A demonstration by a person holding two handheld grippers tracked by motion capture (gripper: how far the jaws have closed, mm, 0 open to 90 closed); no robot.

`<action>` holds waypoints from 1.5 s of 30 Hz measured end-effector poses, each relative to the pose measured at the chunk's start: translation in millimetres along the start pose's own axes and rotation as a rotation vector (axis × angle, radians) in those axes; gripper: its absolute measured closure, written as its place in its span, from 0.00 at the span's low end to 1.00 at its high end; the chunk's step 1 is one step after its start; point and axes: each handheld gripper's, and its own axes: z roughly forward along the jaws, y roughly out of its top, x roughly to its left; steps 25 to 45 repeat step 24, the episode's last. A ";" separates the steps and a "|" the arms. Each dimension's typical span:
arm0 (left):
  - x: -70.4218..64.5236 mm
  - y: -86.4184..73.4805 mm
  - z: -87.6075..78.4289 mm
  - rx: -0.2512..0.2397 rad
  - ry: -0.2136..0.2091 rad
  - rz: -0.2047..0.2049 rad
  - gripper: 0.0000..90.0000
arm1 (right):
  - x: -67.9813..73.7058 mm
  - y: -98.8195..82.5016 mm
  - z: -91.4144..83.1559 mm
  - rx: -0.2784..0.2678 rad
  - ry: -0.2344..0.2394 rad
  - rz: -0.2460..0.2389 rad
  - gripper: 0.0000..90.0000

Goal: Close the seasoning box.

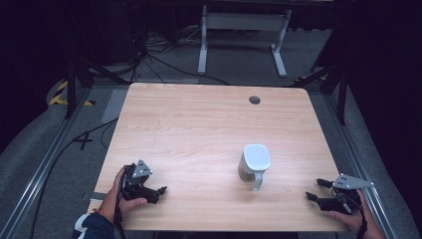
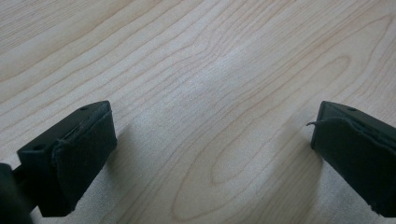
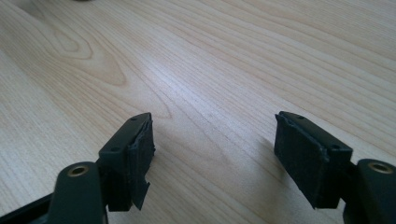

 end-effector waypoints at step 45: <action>0.7 0.6 0.6 -0.002 0.003 0.001 0.00 | -0.2 0.1 0.1 0.003 -0.003 0.003 0.30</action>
